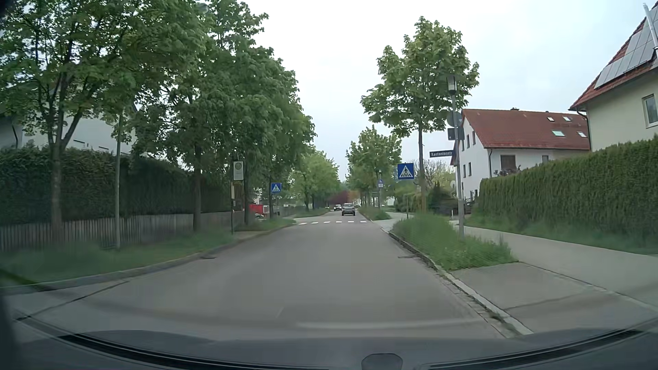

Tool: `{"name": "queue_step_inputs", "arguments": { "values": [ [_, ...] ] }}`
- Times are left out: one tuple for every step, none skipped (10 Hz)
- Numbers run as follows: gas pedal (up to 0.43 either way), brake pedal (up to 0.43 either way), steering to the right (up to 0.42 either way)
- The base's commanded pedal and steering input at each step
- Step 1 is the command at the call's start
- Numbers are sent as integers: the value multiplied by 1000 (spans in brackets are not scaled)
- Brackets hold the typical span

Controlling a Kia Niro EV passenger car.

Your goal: Follow the waypoints while adhering to traffic rules and regulations

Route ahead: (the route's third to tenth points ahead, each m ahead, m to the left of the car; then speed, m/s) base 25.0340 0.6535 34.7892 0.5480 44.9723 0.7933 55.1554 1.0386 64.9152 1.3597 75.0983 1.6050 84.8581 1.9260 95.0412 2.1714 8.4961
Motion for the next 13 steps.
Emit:
{"name": "queue_step_inputs", "arguments": {
  "values": [
    [87,0,-3],
    [79,0,-3],
    [67,0,-3],
    [67,0,-3],
    [67,0,-3],
    [59,0,-3],
    [59,0,-3],
    [59,0,-3],
    [59,0,-3],
    [59,0,-3],
    [59,0,-3],
    [59,0,-3],
    [59,0,-3]
  ]
}}
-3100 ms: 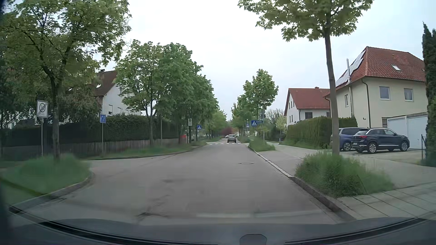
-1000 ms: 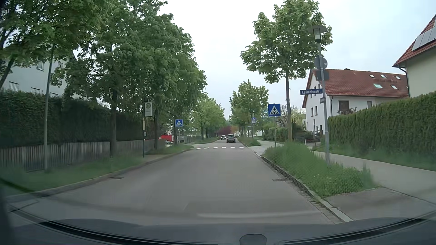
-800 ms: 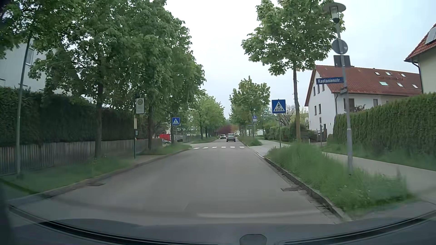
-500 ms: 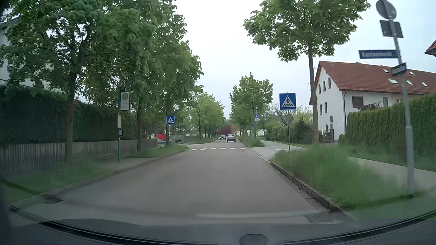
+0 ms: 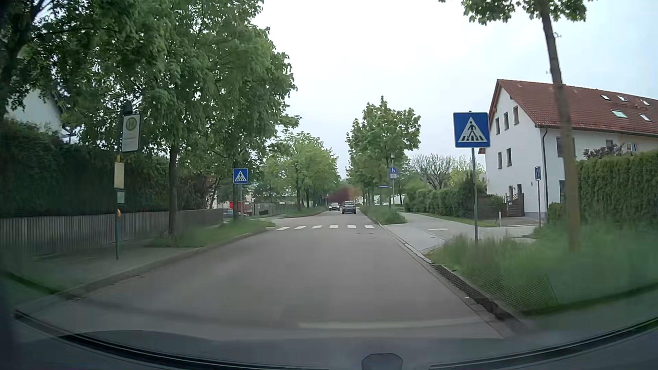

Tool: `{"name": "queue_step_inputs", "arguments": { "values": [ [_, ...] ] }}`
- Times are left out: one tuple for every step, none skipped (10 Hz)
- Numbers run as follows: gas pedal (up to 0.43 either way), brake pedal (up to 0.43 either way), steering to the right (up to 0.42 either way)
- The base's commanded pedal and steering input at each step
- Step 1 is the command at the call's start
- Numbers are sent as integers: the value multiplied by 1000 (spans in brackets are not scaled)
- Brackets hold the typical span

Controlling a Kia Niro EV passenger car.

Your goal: Follow the waypoints while adhering to traffic rules and regulations

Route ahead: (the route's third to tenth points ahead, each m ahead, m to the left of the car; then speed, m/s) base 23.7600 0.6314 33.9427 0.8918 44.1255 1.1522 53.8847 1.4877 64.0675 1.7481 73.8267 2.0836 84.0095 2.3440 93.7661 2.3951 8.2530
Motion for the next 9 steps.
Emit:
{"name": "queue_step_inputs", "arguments": {
  "values": [
    [59,0,-3],
    [59,0,-3],
    [59,0,-3],
    [59,0,-3],
    [59,0,-2],
    [59,0,-1],
    [59,0,-1],
    [59,0,-1],
    [59,0,-1]
  ]
}}
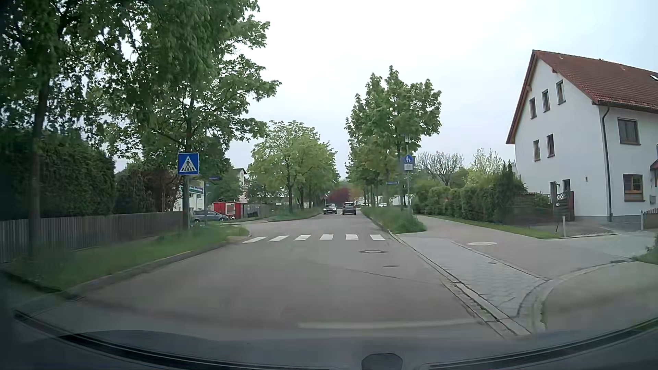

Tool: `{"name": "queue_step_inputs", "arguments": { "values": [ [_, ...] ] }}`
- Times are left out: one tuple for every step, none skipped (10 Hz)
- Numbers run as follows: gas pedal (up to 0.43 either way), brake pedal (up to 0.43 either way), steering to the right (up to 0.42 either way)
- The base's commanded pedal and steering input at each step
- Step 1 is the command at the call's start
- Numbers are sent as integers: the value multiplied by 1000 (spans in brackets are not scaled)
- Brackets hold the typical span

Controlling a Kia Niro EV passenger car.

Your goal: Follow the waypoints while adhering to traffic rules and regulations

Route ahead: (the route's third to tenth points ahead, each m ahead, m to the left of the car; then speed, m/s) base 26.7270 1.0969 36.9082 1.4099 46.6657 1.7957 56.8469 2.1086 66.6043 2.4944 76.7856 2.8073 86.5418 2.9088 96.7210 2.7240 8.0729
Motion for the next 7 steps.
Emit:
{"name": "queue_step_inputs", "arguments": {
  "values": [
    [59,0,-1],
    [59,0,-1],
    [59,0,-1],
    [59,0,-1],
    [59,0,-1],
    [59,0,-1],
    [67,0,-1]
  ]
}}
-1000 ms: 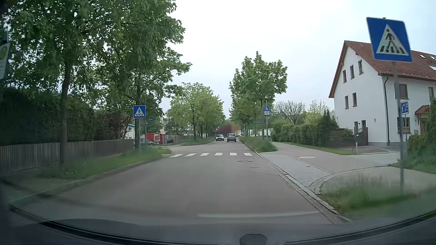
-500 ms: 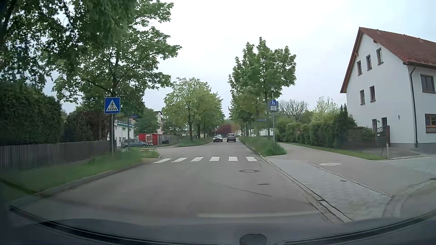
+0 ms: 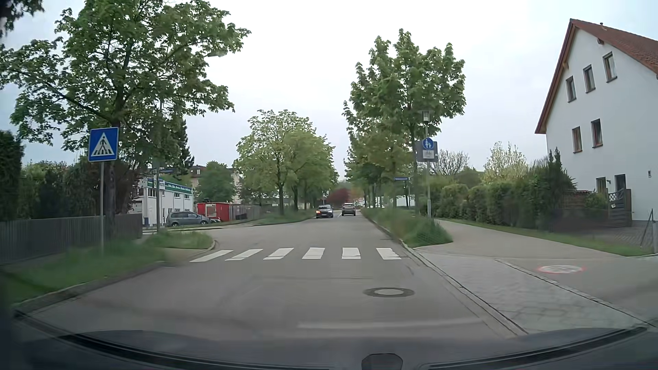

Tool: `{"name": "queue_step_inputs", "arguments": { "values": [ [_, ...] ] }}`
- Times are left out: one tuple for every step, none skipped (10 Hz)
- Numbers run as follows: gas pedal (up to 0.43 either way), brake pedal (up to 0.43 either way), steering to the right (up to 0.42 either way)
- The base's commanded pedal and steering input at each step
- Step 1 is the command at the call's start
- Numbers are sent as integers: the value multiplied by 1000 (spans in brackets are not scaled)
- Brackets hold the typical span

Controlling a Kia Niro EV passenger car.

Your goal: Follow the waypoints while adhering to traffic rules and regulations

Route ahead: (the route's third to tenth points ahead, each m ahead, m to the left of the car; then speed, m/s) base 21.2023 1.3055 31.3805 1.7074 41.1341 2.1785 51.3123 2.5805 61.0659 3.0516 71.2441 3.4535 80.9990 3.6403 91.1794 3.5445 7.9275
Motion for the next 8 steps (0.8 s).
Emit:
{"name": "queue_step_inputs", "arguments": {
  "values": [
    [67,0,-1],
    [79,0,-1],
    [110,0,-1],
    [110,0,-2],
    [110,0,-3],
    [110,0,-3],
    [110,0,-4],
    [110,0,-3]
  ]
}}
